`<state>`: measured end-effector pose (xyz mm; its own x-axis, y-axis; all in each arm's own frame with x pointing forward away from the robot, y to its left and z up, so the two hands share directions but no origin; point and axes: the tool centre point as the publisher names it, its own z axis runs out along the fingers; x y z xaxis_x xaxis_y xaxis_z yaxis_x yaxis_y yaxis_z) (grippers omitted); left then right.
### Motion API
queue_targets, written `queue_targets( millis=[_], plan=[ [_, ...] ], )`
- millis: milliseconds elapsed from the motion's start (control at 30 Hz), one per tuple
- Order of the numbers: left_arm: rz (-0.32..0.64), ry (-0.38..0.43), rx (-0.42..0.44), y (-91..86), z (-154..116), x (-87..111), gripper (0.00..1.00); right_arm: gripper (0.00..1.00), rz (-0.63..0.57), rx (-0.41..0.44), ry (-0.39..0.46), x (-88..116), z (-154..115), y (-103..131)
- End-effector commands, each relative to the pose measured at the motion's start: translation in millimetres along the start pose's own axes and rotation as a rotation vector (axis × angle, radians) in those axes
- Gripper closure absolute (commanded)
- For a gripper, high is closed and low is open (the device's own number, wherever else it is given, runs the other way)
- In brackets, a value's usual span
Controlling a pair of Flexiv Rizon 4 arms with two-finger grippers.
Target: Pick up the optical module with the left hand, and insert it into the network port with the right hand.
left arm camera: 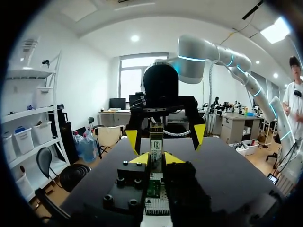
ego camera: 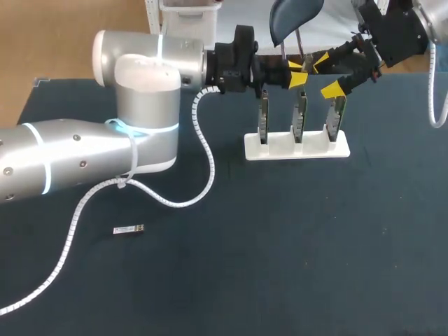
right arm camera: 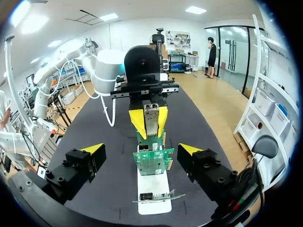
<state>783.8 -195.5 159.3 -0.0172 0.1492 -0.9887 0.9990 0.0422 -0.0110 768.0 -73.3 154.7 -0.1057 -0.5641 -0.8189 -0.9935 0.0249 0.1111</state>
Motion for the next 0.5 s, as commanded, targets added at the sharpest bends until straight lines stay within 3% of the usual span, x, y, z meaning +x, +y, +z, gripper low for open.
queue_targets(
  millis=[33,500],
  plan=[
    [-0.006,0.012,0.000,-2.2,-1.2,1.6,1.00,0.00,0.000,0.000,0.000,0.2,0.3,-0.3],
    [-0.023,-0.006,0.005,-2.2,-1.6,-0.2,1.00,0.00,0.000,0.000,0.000,0.2,0.3,-0.3]
  ],
)
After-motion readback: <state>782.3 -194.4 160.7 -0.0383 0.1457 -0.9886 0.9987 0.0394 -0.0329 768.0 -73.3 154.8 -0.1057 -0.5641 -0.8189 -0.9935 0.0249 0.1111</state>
